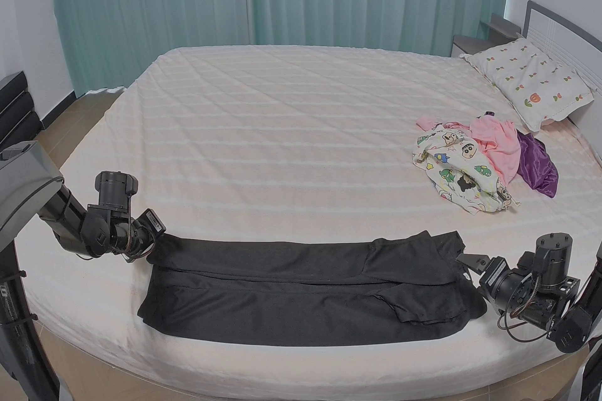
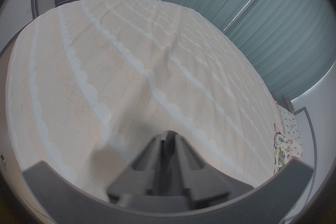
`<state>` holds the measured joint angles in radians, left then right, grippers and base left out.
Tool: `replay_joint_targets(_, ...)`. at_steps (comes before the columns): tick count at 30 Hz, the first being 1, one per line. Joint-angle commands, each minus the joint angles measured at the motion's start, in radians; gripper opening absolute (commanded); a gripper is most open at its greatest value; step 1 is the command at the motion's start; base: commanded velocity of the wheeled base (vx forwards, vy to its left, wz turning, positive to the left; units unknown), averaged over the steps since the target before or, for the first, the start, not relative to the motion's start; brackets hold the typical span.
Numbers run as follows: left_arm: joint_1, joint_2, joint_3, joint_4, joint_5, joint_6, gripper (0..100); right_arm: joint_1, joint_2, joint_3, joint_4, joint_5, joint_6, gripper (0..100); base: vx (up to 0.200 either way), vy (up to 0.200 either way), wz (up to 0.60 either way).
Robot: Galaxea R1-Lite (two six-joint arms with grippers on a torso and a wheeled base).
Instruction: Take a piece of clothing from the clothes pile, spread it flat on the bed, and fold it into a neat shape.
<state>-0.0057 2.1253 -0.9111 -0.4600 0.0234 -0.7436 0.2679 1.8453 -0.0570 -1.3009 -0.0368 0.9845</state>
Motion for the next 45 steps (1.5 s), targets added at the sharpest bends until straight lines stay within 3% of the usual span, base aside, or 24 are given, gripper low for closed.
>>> replay_joint_targets(1,0.006,-0.018,0.003,0.0,-0.003,0.0,100,-0.001,0.002,0.0,-0.001,0.0,0.0,100,0.0,0.0,0.0)
replay_joint_targets(4,0.01,-0.047,0.011,0.0,-0.005,0.001,100,-0.001,0.002,0.002,-0.001,0.0,0.0,100,0.0,0.0,0.0)
replay_joint_targets(8,0.039,-0.165,0.029,0.018,-0.068,0.009,100,-0.001,0.0,0.002,0.0,-0.002,0.0,100,0.0,0.0,0.0)
replay_joint_targets(13,0.052,-0.245,0.078,0.064,-0.194,0.081,100,0.001,-0.001,0.002,0.0,-0.002,0.0,100,0.0,0.0,0.0)
replay_joint_targets(16,0.052,-0.252,0.116,0.084,-0.281,0.17,100,0.001,-0.005,0.003,0.0,-0.002,0.0,100,0.0,0.0,0.0)
replay_joint_targets(26,0.044,-0.177,0.139,0.093,-0.289,0.402,100,0.001,0.003,0.017,-0.001,0.0,-0.003,100,0.0,0.0,0.0)
replay_joint_targets(45,0.044,-0.162,0.205,0.096,-0.293,0.507,100,0.005,0.012,0.017,0.0,0.002,-0.001,100,0.0,0.0,0.0)
